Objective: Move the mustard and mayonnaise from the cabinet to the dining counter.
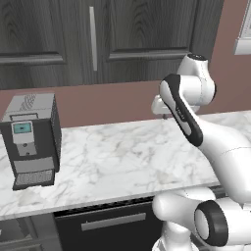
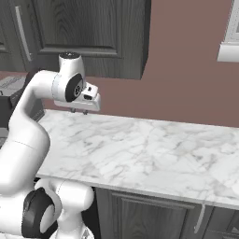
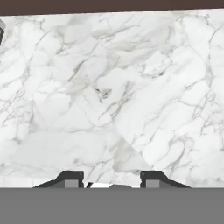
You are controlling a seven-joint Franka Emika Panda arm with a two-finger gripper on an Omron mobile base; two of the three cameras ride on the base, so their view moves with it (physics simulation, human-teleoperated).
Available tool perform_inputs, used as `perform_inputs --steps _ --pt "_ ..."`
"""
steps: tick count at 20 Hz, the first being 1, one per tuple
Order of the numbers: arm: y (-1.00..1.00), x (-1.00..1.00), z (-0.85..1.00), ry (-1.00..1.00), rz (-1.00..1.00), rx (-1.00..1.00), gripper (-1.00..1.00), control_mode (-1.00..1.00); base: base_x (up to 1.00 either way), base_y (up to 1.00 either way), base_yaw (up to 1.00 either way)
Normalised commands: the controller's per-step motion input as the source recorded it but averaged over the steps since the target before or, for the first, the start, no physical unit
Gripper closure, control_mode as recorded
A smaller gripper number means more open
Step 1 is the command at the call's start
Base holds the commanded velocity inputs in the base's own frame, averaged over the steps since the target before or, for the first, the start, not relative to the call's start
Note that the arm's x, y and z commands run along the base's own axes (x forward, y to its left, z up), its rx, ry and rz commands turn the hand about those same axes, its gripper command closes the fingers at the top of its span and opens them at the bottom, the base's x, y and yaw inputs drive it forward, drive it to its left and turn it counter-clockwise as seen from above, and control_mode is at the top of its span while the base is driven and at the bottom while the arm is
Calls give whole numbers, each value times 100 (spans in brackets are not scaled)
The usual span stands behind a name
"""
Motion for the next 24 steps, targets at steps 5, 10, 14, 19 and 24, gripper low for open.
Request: perform_inputs --steps 5,10,14,19,24 --pt "11 -39 0 -1 0 -3 -100 -100 0 0 0" --pt "48 -66 0 -6 1 -11 -100 -100 0 0 0" --pt "71 -52 0 -12 5 -15 -100 -100 0 0 0" --pt "82 -23 2 -23 10 -12 -100 -100 0 0 0" --pt "74 -7 11 -28 8 -6 -100 -100 0 0 0"
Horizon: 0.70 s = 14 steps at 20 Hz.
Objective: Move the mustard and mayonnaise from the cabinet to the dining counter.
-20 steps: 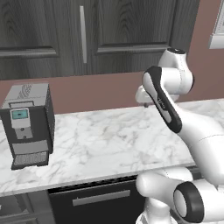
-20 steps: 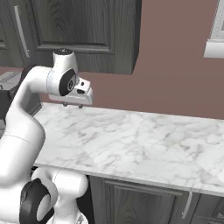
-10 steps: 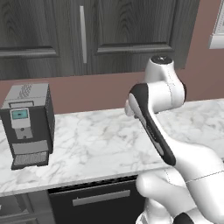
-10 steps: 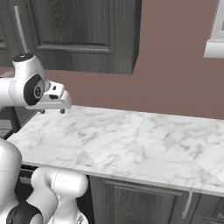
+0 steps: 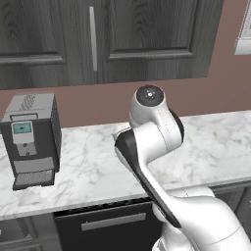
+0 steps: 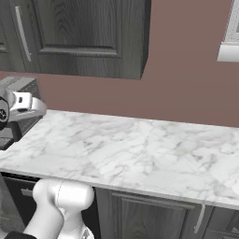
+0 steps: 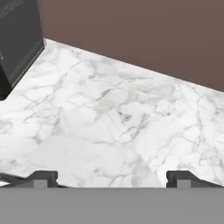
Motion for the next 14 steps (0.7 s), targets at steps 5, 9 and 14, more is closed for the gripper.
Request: perform_inputs --steps 5,9,14 --pt "42 -3 26 -40 1 0 -100 -100 0 0 0" --pt "33 0 21 -44 0 0 -100 -100 0 0 0" --pt "22 4 18 -39 0 1 -100 -100 0 0 0"
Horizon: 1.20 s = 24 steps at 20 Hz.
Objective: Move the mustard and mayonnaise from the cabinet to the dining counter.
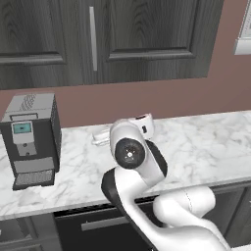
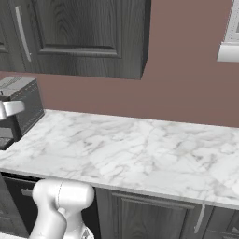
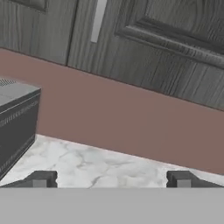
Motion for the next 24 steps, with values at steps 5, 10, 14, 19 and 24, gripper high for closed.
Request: perform_inputs --steps 5,10,14,19,24 --pt "12 17 29 -30 0 0 -100 -100 0 0 0" --pt "12 32 41 -21 0 0 -100 -100 0 0 0" --pt "10 33 49 -19 0 0 -100 -100 0 0 0" --pt "11 25 52 -17 -1 0 -100 -100 0 0 0" --pt "23 33 41 -10 -2 0 -100 -100 0 0 0"
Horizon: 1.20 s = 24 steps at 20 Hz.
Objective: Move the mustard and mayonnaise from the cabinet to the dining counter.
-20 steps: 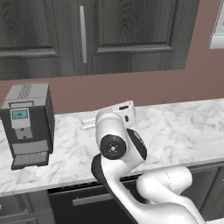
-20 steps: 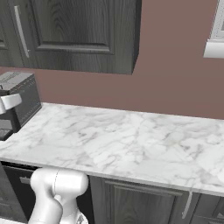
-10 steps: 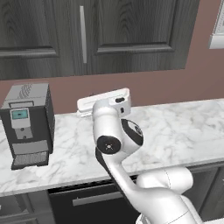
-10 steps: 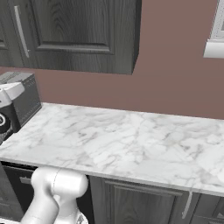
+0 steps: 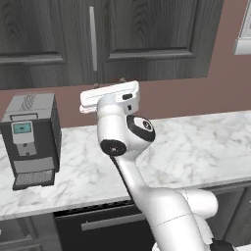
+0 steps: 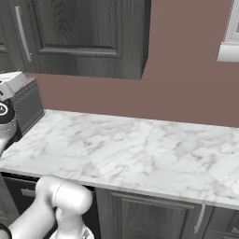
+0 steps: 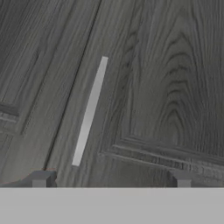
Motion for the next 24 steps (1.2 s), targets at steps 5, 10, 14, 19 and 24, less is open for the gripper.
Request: perform_inputs --steps 5,10,14,19,24 --pt "33 45 29 -4 0 3 -100 -100 0 0 0" --pt "31 46 28 -1 0 2 -100 -100 0 0 0" --pt "15 47 31 -1 -2 5 -100 -100 0 0 0" --pt "16 55 25 0 -4 3 -100 -100 0 0 0" --pt "13 54 22 0 -5 3 -100 -100 0 0 0"
